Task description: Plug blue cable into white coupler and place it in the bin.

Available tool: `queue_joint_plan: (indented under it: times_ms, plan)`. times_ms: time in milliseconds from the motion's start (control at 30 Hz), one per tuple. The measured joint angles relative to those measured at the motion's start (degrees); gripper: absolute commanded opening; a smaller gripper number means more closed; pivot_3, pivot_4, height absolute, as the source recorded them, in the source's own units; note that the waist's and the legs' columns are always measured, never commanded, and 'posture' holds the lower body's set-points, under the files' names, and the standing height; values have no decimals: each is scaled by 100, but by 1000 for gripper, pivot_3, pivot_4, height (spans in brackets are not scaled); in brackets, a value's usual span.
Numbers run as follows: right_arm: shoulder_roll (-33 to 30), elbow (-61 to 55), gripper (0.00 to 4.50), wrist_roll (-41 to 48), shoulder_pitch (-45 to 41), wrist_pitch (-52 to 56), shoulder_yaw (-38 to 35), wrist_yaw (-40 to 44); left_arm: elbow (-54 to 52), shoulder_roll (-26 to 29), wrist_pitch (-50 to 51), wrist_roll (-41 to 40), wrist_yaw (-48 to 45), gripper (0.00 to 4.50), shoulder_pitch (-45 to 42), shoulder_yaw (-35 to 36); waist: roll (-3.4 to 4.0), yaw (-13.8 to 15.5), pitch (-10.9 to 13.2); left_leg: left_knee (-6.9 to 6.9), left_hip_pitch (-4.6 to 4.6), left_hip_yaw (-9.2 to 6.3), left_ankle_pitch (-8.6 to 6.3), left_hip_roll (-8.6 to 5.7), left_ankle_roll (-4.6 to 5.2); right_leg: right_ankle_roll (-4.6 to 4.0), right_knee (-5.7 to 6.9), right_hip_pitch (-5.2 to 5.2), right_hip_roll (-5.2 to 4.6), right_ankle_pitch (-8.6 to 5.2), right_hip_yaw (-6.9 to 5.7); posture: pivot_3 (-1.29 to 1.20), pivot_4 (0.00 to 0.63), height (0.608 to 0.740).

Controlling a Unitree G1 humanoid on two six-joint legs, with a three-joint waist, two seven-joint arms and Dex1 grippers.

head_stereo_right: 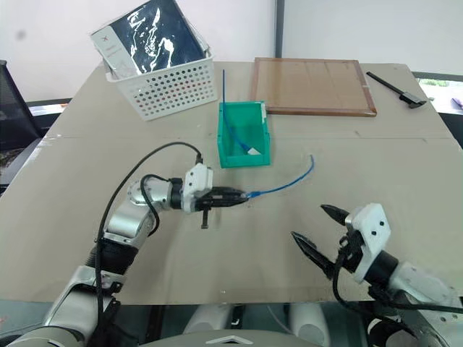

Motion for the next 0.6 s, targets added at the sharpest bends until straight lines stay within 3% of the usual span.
queue_joint_plan:
  times_ms: [100,200,400,600]
  plan:
    - [652,211,3692,815,-601,415,149,-984,-228,-246,-223,-45,294,0,-5,69,1,-10,0,0,1,4,0,-2,0,0,0,0,2,0,5,0,150,740]
    - [1080,389,2298,1385,-1176,502,296,-1699,-239,-430,-603,72,593,0,-13,86,2,-11,0,0,1,4,0,-4,0,0,0,-2,4,1,5,0,150,740]
    - [1556,929,2298,2183,-2050,440,463,-2726,-97,-629,-1307,422,1074,0,-173,136,3,-9,0,-1,-1,2,1,-11,1,1,1,-3,6,1,5,0,150,740]
    - [1760,1458,2298,2490,-2709,316,725,-3067,4,-871,-1637,593,1316,0,-313,53,3,-55,0,-1,1,3,1,-13,1,1,4,-3,8,2,6,0,150,740]
